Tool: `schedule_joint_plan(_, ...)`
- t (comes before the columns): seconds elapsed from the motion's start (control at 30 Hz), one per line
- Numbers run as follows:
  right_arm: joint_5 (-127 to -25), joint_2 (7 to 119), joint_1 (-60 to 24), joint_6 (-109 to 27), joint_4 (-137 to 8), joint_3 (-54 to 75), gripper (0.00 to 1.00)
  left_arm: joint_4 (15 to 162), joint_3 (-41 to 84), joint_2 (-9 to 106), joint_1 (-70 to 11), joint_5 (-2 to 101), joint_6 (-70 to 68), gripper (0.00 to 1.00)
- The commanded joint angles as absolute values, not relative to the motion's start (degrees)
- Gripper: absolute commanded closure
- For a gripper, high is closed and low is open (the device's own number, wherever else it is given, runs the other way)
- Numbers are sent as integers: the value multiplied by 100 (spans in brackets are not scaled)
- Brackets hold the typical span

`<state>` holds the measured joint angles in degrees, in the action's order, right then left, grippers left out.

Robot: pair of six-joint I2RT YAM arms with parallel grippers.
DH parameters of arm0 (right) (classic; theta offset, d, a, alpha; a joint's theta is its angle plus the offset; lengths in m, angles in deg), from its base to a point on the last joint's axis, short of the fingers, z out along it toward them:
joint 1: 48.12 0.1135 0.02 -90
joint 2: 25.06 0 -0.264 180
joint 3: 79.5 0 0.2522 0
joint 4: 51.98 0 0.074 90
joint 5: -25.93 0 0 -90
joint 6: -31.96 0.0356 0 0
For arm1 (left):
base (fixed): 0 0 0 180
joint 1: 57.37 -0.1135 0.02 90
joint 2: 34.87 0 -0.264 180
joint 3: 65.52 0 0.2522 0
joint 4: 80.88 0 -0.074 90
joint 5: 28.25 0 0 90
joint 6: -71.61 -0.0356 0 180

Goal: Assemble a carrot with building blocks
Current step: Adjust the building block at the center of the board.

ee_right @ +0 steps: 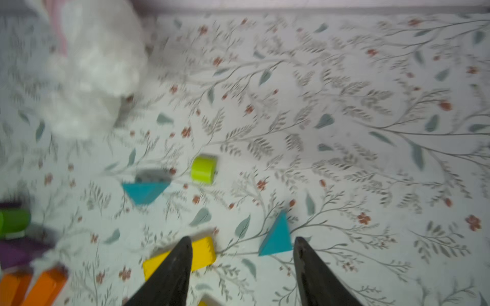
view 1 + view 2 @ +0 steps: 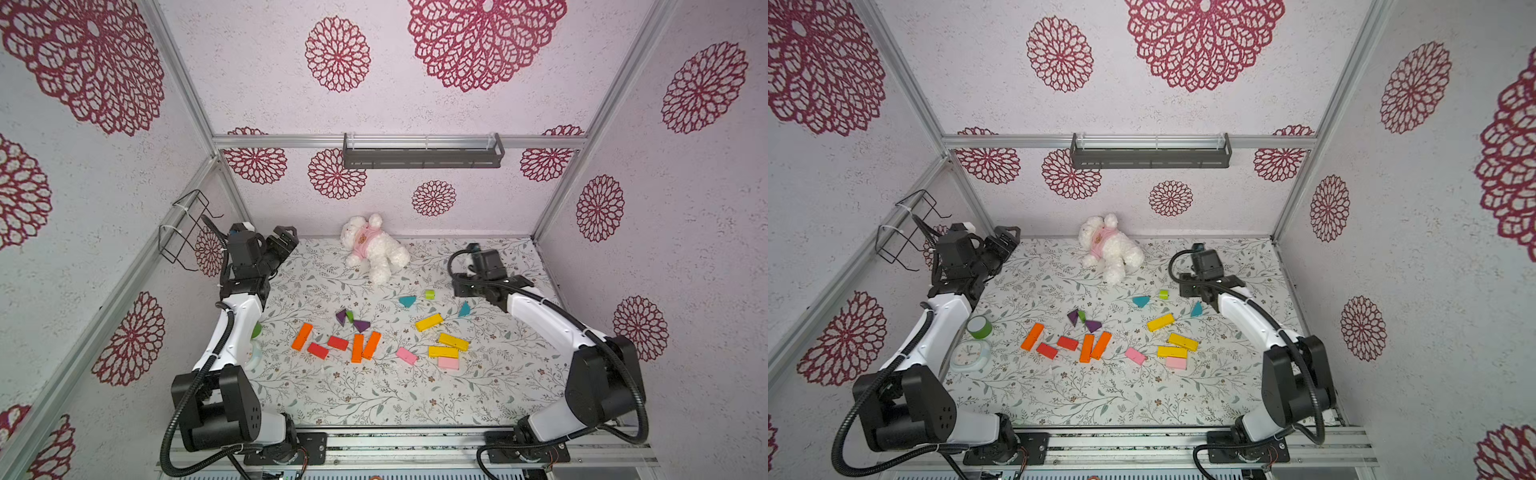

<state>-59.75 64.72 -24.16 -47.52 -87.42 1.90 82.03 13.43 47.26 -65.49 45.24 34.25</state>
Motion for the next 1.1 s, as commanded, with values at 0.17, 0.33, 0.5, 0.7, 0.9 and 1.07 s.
schedule_joint_plan(0.17,-6354,7847,-1596,-5995,-9267,1229,31,8579,1066,4510,-6293,3973,4211,0)
schedule_joint_plan(0.33,-6297,8798,-1407,-6290,-9350,2138,27,8356,1225,4637,-6190,3843,4134,1)
schedule_joint_plan(0.5,-6518,9331,-1334,-6412,-9410,2763,28,8362,1223,4643,-6168,3825,4106,1)
schedule_joint_plan(0.7,-6574,9718,-1263,-6367,-9420,3050,33,8370,1240,4614,-6163,3766,4088,2)
schedule_joint_plan(0.9,-6466,9838,-1235,-6125,-9308,3093,42,8345,1231,4601,-6168,3803,4102,2)
schedule_joint_plan(1.07,-6373,9922,-1227,-5939,-9244,3100,51,8337,1214,4606,-6163,3833,4121,2)
